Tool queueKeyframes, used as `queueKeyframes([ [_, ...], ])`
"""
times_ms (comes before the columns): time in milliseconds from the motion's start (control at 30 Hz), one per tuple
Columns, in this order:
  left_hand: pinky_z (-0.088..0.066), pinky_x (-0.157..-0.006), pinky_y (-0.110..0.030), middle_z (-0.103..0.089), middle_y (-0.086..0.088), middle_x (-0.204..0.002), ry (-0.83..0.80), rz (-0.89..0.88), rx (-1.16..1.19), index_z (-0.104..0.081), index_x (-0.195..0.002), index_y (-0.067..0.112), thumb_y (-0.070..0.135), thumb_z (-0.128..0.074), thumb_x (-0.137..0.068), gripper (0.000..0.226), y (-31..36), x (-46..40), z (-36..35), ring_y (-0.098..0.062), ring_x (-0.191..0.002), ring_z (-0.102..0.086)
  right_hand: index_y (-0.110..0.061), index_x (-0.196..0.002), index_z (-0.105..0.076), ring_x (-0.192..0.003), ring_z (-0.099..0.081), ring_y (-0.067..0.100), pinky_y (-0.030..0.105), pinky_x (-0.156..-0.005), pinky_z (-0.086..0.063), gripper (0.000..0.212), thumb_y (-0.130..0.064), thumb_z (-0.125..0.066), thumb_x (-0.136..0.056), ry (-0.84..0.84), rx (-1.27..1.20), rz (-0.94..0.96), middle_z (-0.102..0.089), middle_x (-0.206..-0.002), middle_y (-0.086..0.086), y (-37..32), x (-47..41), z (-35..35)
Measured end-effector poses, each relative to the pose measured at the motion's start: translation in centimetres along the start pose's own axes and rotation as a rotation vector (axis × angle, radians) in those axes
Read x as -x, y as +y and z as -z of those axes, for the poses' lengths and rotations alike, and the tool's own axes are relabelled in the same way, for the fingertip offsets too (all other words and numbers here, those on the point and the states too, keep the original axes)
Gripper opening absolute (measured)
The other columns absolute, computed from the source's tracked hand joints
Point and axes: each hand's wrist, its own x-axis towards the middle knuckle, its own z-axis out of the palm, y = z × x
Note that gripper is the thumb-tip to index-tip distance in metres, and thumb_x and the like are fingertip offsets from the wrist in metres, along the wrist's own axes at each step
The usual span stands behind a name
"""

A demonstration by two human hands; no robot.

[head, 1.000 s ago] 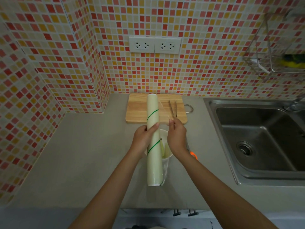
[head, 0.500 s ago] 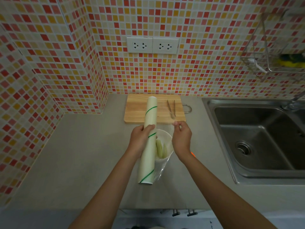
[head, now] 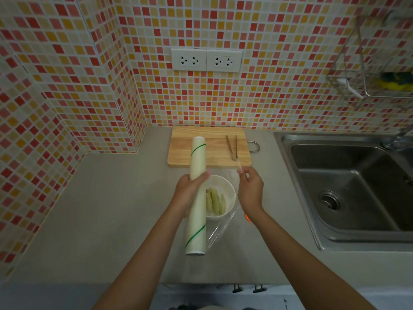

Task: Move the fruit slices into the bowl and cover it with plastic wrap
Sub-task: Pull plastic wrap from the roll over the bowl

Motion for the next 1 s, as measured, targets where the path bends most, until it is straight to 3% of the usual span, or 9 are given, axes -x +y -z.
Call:
queueKeyframes([
  [100, -0.054, -0.06, -0.03, -0.069, -0.006, -0.084, 0.01, -0.029, -0.08, -0.06, -0.096, 0.011, 0.031, -0.086, -0.066, 0.044, -0.5, -0.2, 0.1, -0.016, -0.066, -0.066, -0.012, -0.09, -0.064, -0.046, -0.041, 0.01, 0.029, -0.051, -0.035, 0.016, -0.014, -0.049, -0.096, -0.003, 0.019, 0.002, -0.046, -0.052, -0.006, 0.4, -0.2, 0.1],
  [267, -0.058, -0.075, -0.04, -0.07, -0.011, -0.096, 0.06, -0.054, -0.108, -0.063, -0.106, 0.008, 0.024, -0.079, -0.074, 0.039, -0.7, -1.0, 0.9, -0.026, -0.08, -0.07, -0.009, -0.083, -0.06, -0.049, -0.04, 0.012, 0.029, -0.052, -0.035, 0.015, -0.013, -0.052, -0.094, 0.012, 0.043, -0.031, -0.047, -0.054, -0.002, 1.1, -0.7, 0.4],
  [367, -0.054, -0.064, -0.036, -0.067, -0.014, -0.092, 0.05, -0.015, -0.072, -0.059, -0.108, 0.003, 0.025, -0.067, -0.083, 0.034, -0.8, -1.2, 0.9, -0.025, -0.072, -0.069, -0.006, -0.087, -0.062, -0.053, -0.043, 0.015, 0.029, -0.057, -0.037, 0.014, -0.012, -0.052, -0.094, -0.008, 0.054, -0.045, -0.053, -0.061, 0.003, 1.6, -1.0, 0.6],
  [467, -0.053, -0.059, -0.032, -0.068, -0.006, -0.087, 0.04, -0.028, -0.144, -0.056, -0.102, 0.008, 0.035, -0.084, -0.067, 0.053, -1.0, -1.0, 1.0, -0.019, -0.07, -0.068, -0.006, -0.088, -0.063, -0.054, -0.045, 0.015, 0.028, -0.055, -0.039, 0.014, -0.012, -0.051, -0.094, -0.014, 0.073, -0.047, -0.055, -0.062, 0.003, 1.9, -1.0, 0.8],
  [533, -0.059, -0.066, -0.037, -0.069, -0.006, -0.089, 0.042, -0.025, -0.185, -0.058, -0.1, 0.009, 0.031, -0.089, -0.059, 0.055, -1.0, -0.9, 1.2, -0.021, -0.074, -0.067, -0.006, -0.088, -0.062, -0.052, -0.044, 0.015, 0.027, -0.053, -0.038, 0.015, -0.013, -0.051, -0.095, -0.016, 0.082, -0.047, -0.052, -0.059, 0.001, 2.1, -1.1, 0.8],
  [700, -0.059, -0.08, -0.043, -0.068, -0.01, -0.102, 0.094, -0.052, -0.145, -0.059, -0.113, 0.01, 0.024, -0.085, -0.066, 0.055, -1.0, -1.6, 2.1, -0.029, -0.088, -0.07, -0.006, -0.089, -0.063, -0.055, -0.044, 0.016, 0.028, -0.054, -0.037, 0.015, -0.011, -0.05, -0.095, -0.008, 0.081, -0.066, -0.058, -0.068, 0.006, 2.6, -1.3, 1.0],
  [867, -0.056, -0.074, -0.046, -0.063, -0.013, -0.094, 0.085, -0.024, -0.228, -0.055, -0.089, 0.017, 0.03, -0.066, -0.08, 0.019, -1.5, -1.9, 2.3, -0.031, -0.077, -0.065, -0.005, -0.089, -0.063, -0.053, -0.043, 0.013, 0.024, -0.053, -0.037, 0.015, -0.01, -0.051, -0.094, -0.01, 0.089, -0.087, -0.057, -0.067, 0.002, 3.1, -1.5, 0.9],
  [1000, -0.059, -0.064, -0.038, -0.067, -0.005, -0.094, 0.053, -0.011, -0.22, -0.058, -0.099, 0.016, 0.041, -0.085, -0.061, 0.053, -1.7, -1.6, 2.8, -0.022, -0.079, -0.068, -0.008, -0.088, -0.063, -0.052, -0.043, 0.012, 0.022, -0.051, -0.036, 0.014, -0.011, -0.051, -0.094, -0.02, 0.106, -0.088, -0.058, -0.068, 0.001, 3.4, -1.6, 0.9],
])
